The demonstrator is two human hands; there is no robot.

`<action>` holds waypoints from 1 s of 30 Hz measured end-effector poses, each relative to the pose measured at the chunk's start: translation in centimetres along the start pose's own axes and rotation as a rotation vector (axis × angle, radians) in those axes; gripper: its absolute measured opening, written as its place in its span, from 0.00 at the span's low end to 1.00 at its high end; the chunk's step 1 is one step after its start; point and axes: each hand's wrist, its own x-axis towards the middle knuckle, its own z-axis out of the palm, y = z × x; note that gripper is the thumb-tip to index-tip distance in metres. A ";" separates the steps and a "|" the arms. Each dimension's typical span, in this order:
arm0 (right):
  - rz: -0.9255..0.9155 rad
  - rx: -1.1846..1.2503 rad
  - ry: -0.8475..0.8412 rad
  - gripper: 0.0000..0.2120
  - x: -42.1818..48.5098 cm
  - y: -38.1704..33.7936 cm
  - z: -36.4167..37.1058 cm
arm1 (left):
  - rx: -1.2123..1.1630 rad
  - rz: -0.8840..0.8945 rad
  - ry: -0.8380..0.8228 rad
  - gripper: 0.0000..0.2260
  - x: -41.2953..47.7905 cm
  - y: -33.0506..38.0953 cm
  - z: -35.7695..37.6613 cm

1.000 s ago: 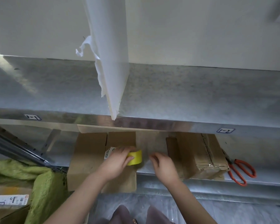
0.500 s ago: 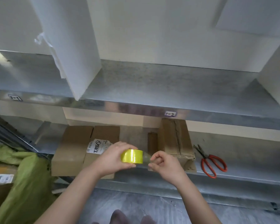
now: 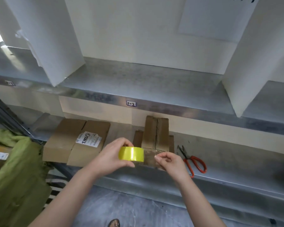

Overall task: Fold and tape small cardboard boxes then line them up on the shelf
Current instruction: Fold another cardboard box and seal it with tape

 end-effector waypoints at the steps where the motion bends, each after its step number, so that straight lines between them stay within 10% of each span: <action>1: -0.008 -0.023 0.004 0.03 0.0 0.1 -0.3 | -0.006 0.000 -0.021 0.24 -0.1 0.2 0.2; 18: -0.253 -0.213 0.182 0.06 -0.9 -2.4 -3.0 | 0.236 0.053 -0.009 0.23 2.2 -0.8 -2.2; 30: 0.067 -0.166 0.148 0.03 3.8 0.1 -5.3 | 0.343 -0.032 -0.107 0.23 5.9 -0.9 2.3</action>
